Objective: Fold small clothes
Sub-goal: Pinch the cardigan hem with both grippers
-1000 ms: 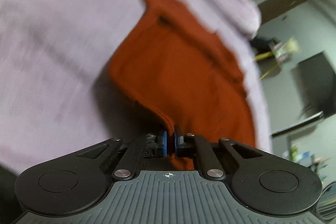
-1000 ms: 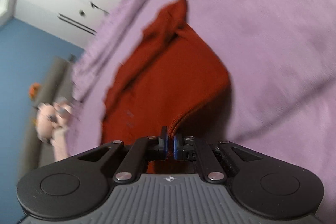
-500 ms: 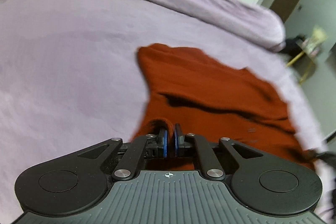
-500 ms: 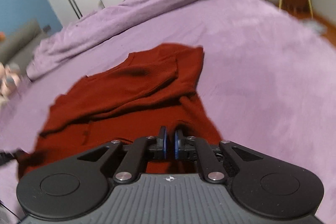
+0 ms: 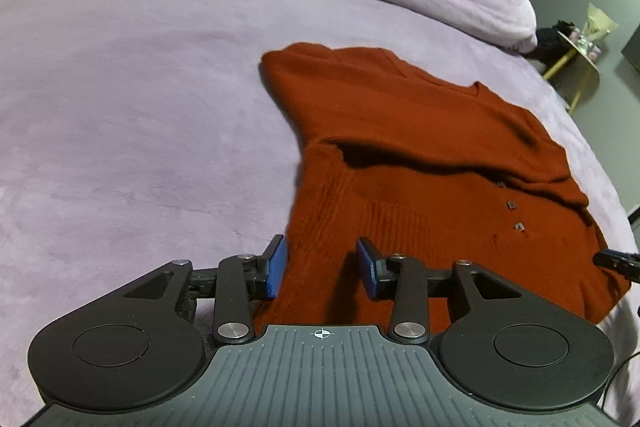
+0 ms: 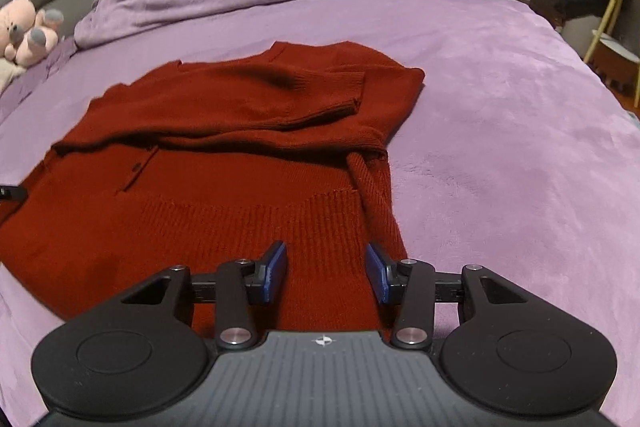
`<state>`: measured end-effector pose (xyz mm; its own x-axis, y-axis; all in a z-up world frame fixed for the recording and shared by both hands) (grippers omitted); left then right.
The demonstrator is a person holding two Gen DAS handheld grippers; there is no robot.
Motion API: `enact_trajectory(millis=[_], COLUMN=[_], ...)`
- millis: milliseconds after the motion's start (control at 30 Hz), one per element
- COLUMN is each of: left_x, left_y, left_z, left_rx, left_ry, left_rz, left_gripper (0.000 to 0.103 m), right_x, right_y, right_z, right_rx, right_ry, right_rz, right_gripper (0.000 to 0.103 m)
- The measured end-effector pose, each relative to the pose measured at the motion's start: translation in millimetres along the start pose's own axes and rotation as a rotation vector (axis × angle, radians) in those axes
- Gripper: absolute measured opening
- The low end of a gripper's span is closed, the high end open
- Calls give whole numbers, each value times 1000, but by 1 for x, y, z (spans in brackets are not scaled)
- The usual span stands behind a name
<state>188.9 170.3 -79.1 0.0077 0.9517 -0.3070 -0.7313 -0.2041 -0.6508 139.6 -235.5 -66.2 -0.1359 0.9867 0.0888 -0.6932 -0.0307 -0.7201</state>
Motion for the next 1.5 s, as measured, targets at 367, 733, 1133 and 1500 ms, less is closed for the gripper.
enact_trajectory(millis=[367, 733, 1133, 1500], left_x=[-12, -36, -31, -46], left_y=[1, 6, 3, 2], left_z=[4, 4, -14, -17], left_rx=[-33, -9, 51, 24], left_ry=[-41, -2, 55, 55], left_rz=[-104, -192, -179, -220], left_gripper=[19, 16, 53, 10], right_x=[7, 14, 12, 22], right_y=[7, 13, 0, -10], right_z=[12, 13, -4, 9], right_rx=[-52, -44, -25, -94], right_ry=[34, 44, 38, -33], right_rz=[96, 135, 130, 134], right_gripper=[14, 12, 47, 7])
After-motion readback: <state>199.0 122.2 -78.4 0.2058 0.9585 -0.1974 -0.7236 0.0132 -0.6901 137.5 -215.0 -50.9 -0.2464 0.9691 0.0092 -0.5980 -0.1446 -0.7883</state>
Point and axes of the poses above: each gripper's, at about its wrist camera, not at the fingertips, and z roughly against the way its jaws point, x to its left, y to its underside, the point moved 4 cm from there along -z, roughly the way its jaws point, and after that the axes turned 5 degrees about -x, right-handed, at the moved point
